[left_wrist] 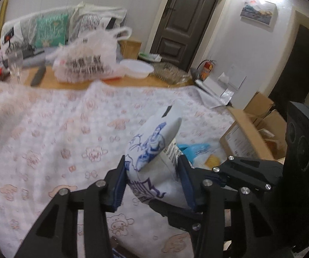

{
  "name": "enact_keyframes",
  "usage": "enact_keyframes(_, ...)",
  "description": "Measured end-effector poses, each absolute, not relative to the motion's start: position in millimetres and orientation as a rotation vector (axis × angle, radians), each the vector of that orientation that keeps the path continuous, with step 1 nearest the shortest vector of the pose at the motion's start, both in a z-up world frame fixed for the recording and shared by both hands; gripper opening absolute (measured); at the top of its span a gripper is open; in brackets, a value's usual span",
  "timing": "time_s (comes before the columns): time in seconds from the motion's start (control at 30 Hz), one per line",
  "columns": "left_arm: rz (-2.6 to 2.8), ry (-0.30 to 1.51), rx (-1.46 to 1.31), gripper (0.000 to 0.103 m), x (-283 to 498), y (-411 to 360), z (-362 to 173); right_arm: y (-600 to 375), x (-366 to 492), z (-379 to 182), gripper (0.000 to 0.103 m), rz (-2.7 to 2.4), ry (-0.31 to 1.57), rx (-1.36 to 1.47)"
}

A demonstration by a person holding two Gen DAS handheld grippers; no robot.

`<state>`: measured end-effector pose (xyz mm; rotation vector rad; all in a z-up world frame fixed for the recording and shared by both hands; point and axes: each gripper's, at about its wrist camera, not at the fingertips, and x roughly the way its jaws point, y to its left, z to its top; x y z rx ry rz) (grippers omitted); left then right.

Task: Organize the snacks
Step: 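Lift the white bag with the left gripper and carry it over the box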

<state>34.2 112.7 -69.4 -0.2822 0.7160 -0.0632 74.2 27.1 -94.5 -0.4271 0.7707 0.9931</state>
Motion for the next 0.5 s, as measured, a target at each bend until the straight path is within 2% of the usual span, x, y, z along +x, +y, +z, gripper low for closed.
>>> enact_keyframes(0.2, -0.048, 0.649, -0.207, 0.042, 21, 79, -26, -5, 60, -53, 0.035, 0.996, 0.674, -0.378)
enact_keyframes(0.5, -0.082, 0.588, -0.072, 0.042, 33, -11, 33, -93, 66, 3, 0.035, 0.949, 0.558, -0.267)
